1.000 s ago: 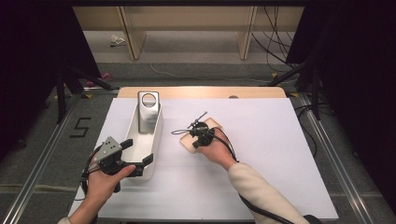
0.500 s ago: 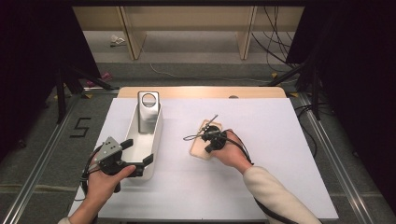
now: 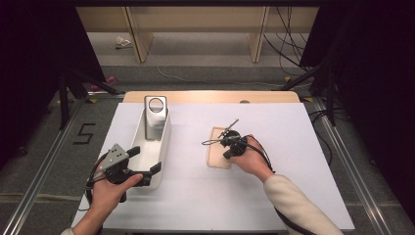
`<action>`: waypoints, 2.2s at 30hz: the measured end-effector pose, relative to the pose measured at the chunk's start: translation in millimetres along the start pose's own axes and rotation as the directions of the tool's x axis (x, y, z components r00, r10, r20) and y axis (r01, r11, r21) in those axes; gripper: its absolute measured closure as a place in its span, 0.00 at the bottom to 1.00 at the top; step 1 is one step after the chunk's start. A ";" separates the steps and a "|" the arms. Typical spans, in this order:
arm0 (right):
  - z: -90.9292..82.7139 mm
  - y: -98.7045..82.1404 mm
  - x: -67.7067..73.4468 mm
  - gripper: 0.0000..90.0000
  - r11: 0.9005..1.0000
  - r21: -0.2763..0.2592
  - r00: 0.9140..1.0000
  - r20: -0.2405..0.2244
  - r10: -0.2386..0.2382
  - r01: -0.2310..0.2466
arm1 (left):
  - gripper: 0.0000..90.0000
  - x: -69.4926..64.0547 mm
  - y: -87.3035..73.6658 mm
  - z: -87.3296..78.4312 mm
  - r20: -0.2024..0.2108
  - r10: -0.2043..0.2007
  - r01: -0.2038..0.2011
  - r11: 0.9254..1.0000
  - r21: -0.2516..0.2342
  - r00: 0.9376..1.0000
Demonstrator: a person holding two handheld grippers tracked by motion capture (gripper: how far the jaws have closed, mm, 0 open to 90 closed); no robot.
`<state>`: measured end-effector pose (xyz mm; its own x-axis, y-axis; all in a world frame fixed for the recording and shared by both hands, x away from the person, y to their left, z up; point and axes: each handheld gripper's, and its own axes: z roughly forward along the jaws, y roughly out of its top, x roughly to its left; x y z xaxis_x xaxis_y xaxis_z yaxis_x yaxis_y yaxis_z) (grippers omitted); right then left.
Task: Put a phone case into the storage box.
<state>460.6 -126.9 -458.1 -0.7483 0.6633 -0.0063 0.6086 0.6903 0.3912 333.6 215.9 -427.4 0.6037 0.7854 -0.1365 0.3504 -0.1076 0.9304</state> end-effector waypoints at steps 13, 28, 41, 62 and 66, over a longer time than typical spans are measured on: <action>-1.2 -3.5 -4.6 1.00 1.000 0.000 1.000 0.006 0.012 -0.012 | 0.02 -3.0 -1.7 -1.2 0.009 0.011 -0.011 1.000 0.005 1.000; -18.5 0.3 9.8 0.44 0.981 -0.059 0.981 0.070 -0.182 0.186 | 0.03 -4.7 -3.6 -3.7 0.010 0.019 -0.019 1.000 0.013 1.000; -20.9 2.8 26.0 0.25 0.933 0.003 0.932 0.061 -0.358 0.359 | 0.03 -5.3 -4.5 -5.7 0.014 0.021 -0.021 1.000 0.014 1.000; -2.4 8.7 37.8 0.27 0.870 0.138 0.867 0.101 -0.488 0.473 | 0.03 -5.0 -4.8 -6.3 0.015 0.018 -0.018 1.000 0.013 1.000; 0.0 10.8 39.4 0.28 0.859 0.159 0.857 0.106 -0.505 0.486 | 0.03 -4.8 -5.1 -6.0 0.016 0.020 -0.020 1.000 0.016 1.000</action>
<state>437.7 -93.3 -454.2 -0.9203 0.2507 -0.3002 0.2009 0.9616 0.1871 324.5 216.4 -429.5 0.6219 0.7733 -0.1236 0.3494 -0.1327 0.9275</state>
